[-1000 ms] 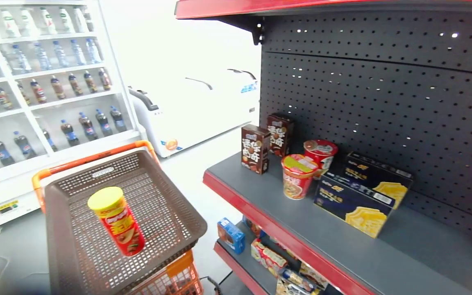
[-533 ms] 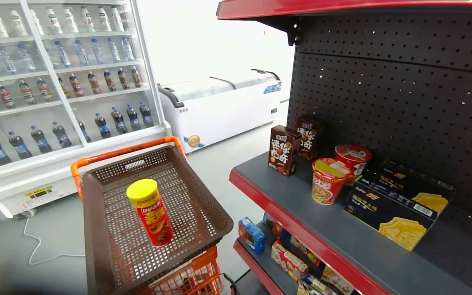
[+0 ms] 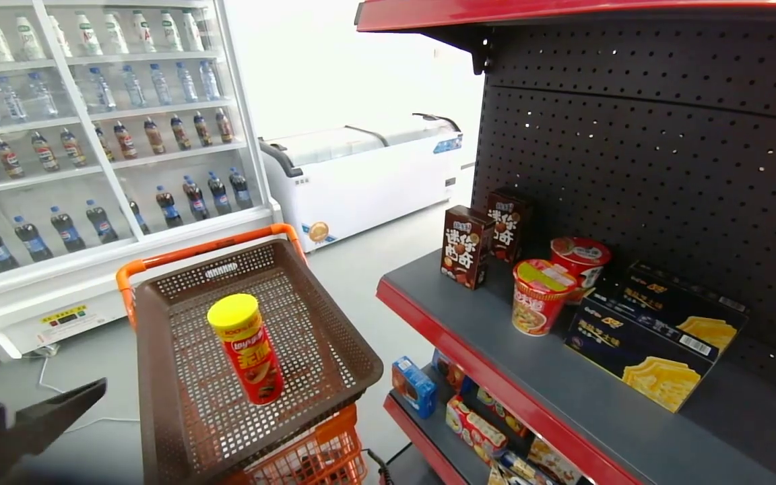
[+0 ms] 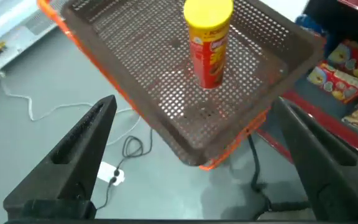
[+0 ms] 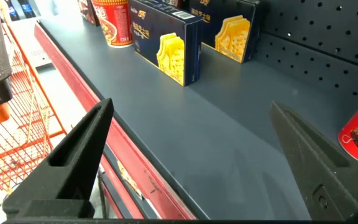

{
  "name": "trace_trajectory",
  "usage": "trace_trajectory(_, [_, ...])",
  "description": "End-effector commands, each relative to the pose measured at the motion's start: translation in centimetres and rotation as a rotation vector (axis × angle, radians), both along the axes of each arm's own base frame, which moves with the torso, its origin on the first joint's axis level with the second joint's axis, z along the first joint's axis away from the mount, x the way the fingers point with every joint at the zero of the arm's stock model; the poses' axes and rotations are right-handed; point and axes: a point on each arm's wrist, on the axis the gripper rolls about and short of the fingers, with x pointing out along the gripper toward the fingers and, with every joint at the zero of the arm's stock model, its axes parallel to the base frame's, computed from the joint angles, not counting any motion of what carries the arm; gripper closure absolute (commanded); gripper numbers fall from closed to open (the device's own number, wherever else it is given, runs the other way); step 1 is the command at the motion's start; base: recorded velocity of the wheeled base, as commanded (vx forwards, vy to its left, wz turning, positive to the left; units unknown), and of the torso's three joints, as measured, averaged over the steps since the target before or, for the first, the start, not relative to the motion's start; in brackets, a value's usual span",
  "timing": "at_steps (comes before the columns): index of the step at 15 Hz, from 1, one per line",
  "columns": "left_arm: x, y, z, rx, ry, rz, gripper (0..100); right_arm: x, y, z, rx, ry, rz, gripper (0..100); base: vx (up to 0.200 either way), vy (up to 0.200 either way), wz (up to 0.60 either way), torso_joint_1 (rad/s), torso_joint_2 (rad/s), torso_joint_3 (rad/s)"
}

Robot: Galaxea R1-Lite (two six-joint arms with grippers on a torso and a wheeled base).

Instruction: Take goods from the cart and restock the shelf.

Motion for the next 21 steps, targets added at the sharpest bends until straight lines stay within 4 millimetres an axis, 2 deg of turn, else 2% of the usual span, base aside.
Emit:
trace_trajectory(1, [5.3,2.5,-1.4,-0.017,0.083,-0.061,0,0.0,0.0,0.0,0.000,0.000,0.000,0,0.000,0.000,0.00,0.000,0.00,0.000])
trace_trajectory(2, [5.4,3.2,-2.3,-0.023,0.108,-0.096,0,0.0,0.0,0.0,0.000,0.000,0.000,0,0.000,0.000,0.00,0.000,0.00,0.000])
trace_trajectory(3, [5.4,3.2,-2.4,-0.025,0.112,-0.099,0,0.0,0.0,0.0,0.000,0.001,0.000,0,0.000,0.000,0.00,0.000,0.00,0.000])
trace_trajectory(4, [6.0,3.3,-4.9,-0.078,0.188,-0.142,0,0.0,0.0,0.0,0.000,0.000,0.000,0,0.000,0.000,0.00,0.000,0.00,0.000])
trace_trajectory(5, [6.5,3.4,-6.6,-0.098,0.200,-0.162,0,0.0,0.0,0.0,0.000,0.000,0.000,0,0.000,0.000,0.00,0.000,0.00,0.000])
trace_trajectory(8, [8.5,3.6,-10.3,-0.117,0.182,-0.219,0,0.0,0.0,0.0,0.000,0.001,0.000,0,0.000,0.000,0.00,0.000,0.00,0.000])
trace_trajectory(15, [14.1,4.4,-14.5,-0.105,0.147,-0.232,0,0.0,0.0,0.0,0.000,0.000,0.000,0,0.000,0.000,0.00,0.000,0.00,0.000])
trace_trajectory(21, [18.0,3.9,-18.0,-0.078,0.112,-0.264,0,0.0,0.0,0.0,0.000,0.000,0.000,0,0.000,0.000,0.00,0.000,0.00,0.000])
